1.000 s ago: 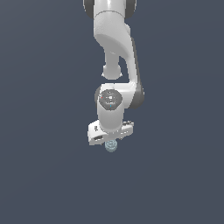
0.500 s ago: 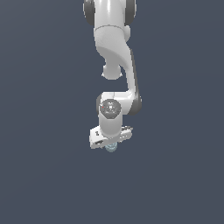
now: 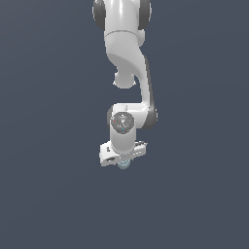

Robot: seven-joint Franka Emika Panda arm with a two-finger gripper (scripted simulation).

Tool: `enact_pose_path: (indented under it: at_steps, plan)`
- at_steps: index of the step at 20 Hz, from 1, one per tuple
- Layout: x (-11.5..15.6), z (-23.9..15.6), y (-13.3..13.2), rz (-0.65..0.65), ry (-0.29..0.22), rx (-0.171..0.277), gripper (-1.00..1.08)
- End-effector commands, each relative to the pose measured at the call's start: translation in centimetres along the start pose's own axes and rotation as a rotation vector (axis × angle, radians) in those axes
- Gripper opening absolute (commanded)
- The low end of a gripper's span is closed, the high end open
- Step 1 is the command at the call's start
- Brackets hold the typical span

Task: Pick up the object and move it to a goal position.

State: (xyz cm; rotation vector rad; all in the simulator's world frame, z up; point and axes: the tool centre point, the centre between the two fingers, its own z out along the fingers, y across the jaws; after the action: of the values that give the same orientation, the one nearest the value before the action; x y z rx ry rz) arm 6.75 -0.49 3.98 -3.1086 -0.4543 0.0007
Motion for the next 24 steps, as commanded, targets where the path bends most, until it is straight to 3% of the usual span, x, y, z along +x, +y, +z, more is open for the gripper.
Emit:
enact_pose_path:
  at_steps: [1, 11, 24]
  plan:
    - [0.0, 0.0, 0.0, 0.0, 0.0, 0.0, -1.0]
    - [-0.2, -0.4, 1.6, 0.0, 0.0, 0.0, -1.0]
    - [-1.1, -2.8, 12.9, 0.0, 0.0, 0.0, -1.0]
